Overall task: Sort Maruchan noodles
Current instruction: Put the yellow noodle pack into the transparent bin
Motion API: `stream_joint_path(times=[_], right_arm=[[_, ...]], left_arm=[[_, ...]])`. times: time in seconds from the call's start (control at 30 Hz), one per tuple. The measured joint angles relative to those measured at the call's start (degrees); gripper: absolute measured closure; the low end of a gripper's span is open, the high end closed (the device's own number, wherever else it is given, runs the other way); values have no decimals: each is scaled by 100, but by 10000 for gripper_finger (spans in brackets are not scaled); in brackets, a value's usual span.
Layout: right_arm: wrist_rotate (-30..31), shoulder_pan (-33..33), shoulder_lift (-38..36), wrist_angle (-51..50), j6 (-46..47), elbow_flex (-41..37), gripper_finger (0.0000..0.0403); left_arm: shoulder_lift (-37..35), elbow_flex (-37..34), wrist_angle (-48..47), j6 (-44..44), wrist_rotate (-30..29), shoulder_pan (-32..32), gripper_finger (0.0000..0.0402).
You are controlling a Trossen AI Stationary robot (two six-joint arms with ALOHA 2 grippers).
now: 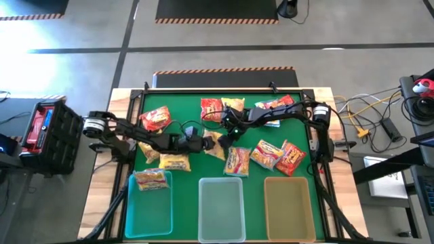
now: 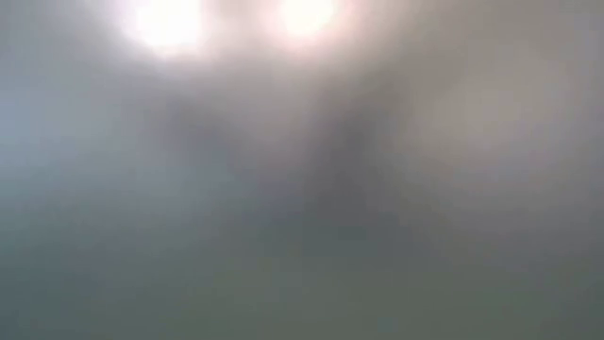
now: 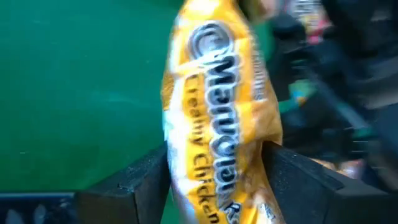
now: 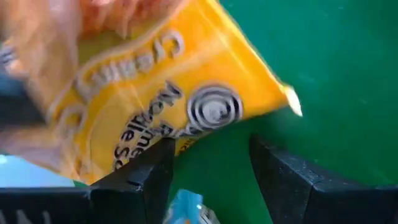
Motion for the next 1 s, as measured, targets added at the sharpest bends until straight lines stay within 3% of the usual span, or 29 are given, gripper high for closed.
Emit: stream_joint_path(times=[0.53, 1.0], right_arm=[[19, -20, -253, -147, -112, 0, 204], [99, -24, -1459, -1063, -433, 0, 204]], left_arm=[[0, -26, -121, 188, 271, -11, 283], [-269, -46, -225, 540, 350, -13, 283]])
